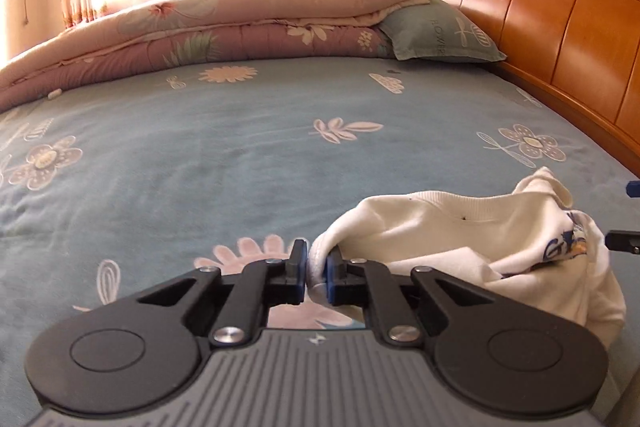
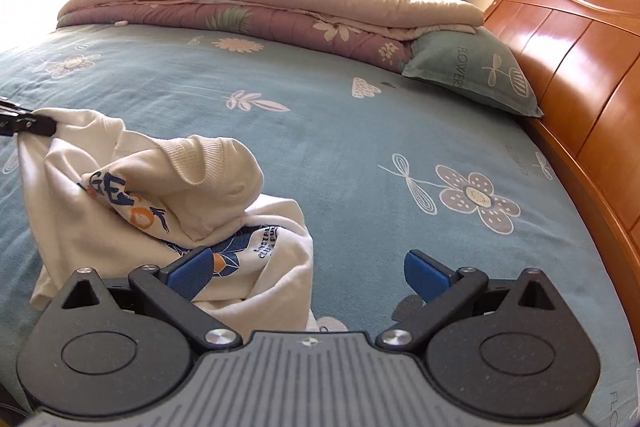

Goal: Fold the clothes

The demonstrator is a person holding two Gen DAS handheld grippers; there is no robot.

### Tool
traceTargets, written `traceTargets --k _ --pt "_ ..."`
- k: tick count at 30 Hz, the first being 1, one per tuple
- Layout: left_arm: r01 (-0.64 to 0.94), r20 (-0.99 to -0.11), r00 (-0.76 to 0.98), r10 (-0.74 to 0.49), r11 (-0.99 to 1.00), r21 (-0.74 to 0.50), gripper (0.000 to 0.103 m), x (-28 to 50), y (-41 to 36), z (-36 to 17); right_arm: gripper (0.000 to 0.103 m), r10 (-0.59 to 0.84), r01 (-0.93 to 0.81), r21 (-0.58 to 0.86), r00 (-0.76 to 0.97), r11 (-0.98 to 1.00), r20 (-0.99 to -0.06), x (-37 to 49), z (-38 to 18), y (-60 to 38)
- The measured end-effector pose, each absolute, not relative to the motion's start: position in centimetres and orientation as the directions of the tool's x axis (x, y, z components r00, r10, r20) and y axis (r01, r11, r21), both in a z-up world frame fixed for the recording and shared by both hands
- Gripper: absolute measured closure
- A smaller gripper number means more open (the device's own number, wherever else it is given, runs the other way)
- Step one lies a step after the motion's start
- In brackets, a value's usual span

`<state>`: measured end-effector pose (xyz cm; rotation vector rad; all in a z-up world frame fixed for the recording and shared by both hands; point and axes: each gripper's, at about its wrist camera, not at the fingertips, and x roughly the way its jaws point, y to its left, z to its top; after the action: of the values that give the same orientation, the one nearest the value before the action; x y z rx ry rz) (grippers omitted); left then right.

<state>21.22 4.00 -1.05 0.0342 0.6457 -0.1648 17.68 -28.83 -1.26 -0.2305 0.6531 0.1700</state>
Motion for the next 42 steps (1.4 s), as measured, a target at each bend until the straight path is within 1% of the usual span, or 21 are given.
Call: traceTargets --k 3,7,11,15,16,18,21,23,25,26,29,30,32,39,41,42 --pt "0.097 -0.59 0.805 -0.067 0.995 0.019 0.095 22.8 5.6 -0.7 0.0 0.122 -0.249 -0.125 0.78 0.96 -0.614 17.9 -0.7 -28.5" --pt "0.001 -0.623 0.782 -0.014 1.0 -0.022 0.095 24.1 8.8 -1.8 0.0 0.162 -0.273 -0.091 0.773 0.958 -0.613 18.7 -0.3 -28.1" --pt "-0.004 -0.676 0.737 -0.017 1.0 -0.03 0.095 23.2 10.0 -4.3 0.0 0.16 -0.291 -0.13 0.787 0.948 -0.595 20.3 0.1 -27.5" --pt "0.002 -0.702 0.711 -0.027 0.999 -0.037 0.095 21.8 10.3 -5.8 0.0 0.175 -0.32 -0.137 0.774 0.938 -0.608 23.9 -0.2 -26.3" --pt "0.003 -0.709 0.705 -0.03 0.999 -0.039 0.095 21.5 10.3 -6.1 0.0 0.182 -0.331 -0.136 0.766 0.934 -0.617 24.6 -0.4 -25.8" --pt "0.003 -0.716 0.697 -0.035 0.999 -0.045 0.095 21.1 10.6 -6.5 0.0 0.198 -0.373 -0.125 0.714 0.919 -0.671 26.2 -1.6 -24.5" --pt "0.0 -0.723 0.69 -0.042 0.998 -0.057 0.094 21.0 11.0 -6.9 0.0 0.218 -0.476 -0.124 0.6 0.871 -0.77 26.3 -4.2 -22.0" --pt "0.004 -0.726 0.687 -0.041 0.999 -0.052 0.094 20.9 11.1 -7.1 0.0 0.246 -0.56 -0.126 0.54 0.819 -0.805 24.5 -5.3 -20.5" --pt "0.013 -0.731 0.681 -0.038 0.999 -0.04 0.094 20.9 11.0 -7.3 0.0 0.244 -0.587 -0.17 0.558 0.791 -0.793 23.3 -4.9 -20.0" --pt "0.017 -0.732 0.68 -0.039 0.999 -0.037 0.094 20.9 10.9 -7.4 0.0 0.25 -0.582 -0.17 0.57 0.795 -0.783 23.1 -4.2 -20.3" --pt "0.027 -0.733 0.679 -0.04 0.999 -0.03 0.094 20.8 10.8 -7.5 0.0 0.29 -0.524 -0.109 0.619 0.845 -0.729 23.9 -1.7 -22.2" --pt "0.028 -0.733 0.679 -0.04 0.999 -0.029 0.094 20.8 10.8 -7.5 0.0 0.292 -0.498 -0.094 0.64 0.862 -0.711 24.5 -0.9 -22.8" --pt "0.028 -0.735 0.676 -0.043 0.999 -0.033 0.094 20.8 10.8 -7.6 0.0 0.273 -0.479 -0.107 0.655 0.871 -0.705 25.6 -0.3 -23.2" --pt "0.031 -0.74 0.671 -0.047 0.999 -0.035 0.094 20.8 10.9 -7.6 0.0 0.231 -0.561 -0.162 0.563 0.812 -0.794 28.6 -4.2 -20.0" --pt "0.033 -0.74 0.671 -0.05 0.999 -0.037 0.092 20.8 10.9 -7.5 0.0 0.178 -0.564 -0.247 0.592 0.788 -0.786 28.7 -5.0 -19.1" --pt "0.034 -0.739 0.672 -0.051 0.999 -0.038 0.093 20.8 10.9 -7.4 0.0 0.141 -0.539 -0.299 0.629 0.787 -0.765 28.8 -5.0 -18.9"
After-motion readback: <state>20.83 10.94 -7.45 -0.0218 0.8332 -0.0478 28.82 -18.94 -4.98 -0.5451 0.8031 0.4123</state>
